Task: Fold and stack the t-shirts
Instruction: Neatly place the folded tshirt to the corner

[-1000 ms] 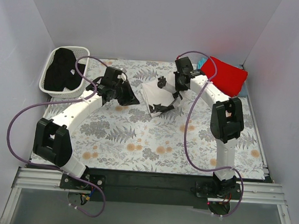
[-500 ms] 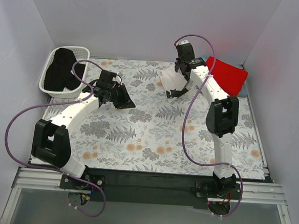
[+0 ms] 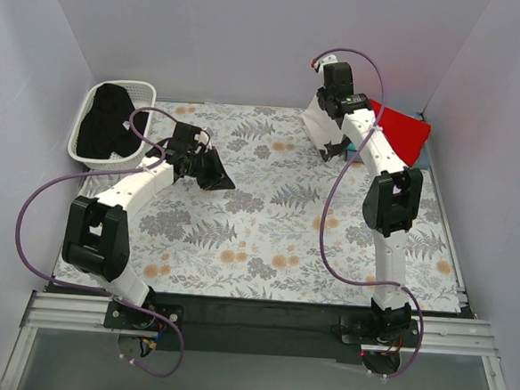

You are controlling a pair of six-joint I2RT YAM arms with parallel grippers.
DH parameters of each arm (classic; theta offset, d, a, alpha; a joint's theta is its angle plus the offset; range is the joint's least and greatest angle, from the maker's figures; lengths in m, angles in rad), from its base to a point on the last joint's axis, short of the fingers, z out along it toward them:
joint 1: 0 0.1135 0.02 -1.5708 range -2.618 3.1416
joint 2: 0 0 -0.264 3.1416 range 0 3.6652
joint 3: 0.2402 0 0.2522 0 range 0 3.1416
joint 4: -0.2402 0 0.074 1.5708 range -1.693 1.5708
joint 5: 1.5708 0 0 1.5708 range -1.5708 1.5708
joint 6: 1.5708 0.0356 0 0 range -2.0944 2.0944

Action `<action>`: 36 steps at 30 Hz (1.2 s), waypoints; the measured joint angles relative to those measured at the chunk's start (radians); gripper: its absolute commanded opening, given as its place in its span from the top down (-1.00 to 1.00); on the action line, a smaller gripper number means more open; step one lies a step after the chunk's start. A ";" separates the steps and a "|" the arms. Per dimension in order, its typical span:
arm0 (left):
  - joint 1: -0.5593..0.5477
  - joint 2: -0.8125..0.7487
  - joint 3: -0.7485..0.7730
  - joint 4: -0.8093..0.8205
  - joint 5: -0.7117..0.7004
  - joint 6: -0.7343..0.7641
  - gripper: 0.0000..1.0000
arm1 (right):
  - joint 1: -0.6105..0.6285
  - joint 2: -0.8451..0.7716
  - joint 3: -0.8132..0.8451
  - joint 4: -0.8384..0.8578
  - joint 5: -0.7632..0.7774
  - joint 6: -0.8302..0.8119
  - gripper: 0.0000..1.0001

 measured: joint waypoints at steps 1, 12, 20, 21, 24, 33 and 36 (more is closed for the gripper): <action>0.003 0.005 0.000 0.001 0.004 0.000 0.96 | 0.000 0.003 0.005 0.016 0.000 -0.011 0.97; 0.014 0.026 0.000 0.008 0.026 0.000 0.97 | -0.003 0.022 0.050 0.120 -0.005 -0.087 0.97; 0.016 0.062 0.000 0.010 0.039 0.000 0.97 | -0.051 0.022 0.061 0.181 -0.029 -0.100 0.97; 0.017 0.063 0.000 0.011 0.040 0.000 0.97 | -0.060 0.022 0.061 0.182 -0.031 -0.098 0.97; 0.017 0.070 0.000 0.014 0.044 0.000 0.97 | -0.101 0.018 0.052 0.185 -0.039 -0.087 0.97; 0.017 0.096 0.000 0.023 0.063 0.000 0.98 | -0.289 -0.046 -0.109 0.209 -0.064 0.037 0.95; 0.017 0.109 0.000 0.030 0.073 0.001 0.97 | -0.369 -0.048 -0.170 0.217 -0.091 0.107 -0.97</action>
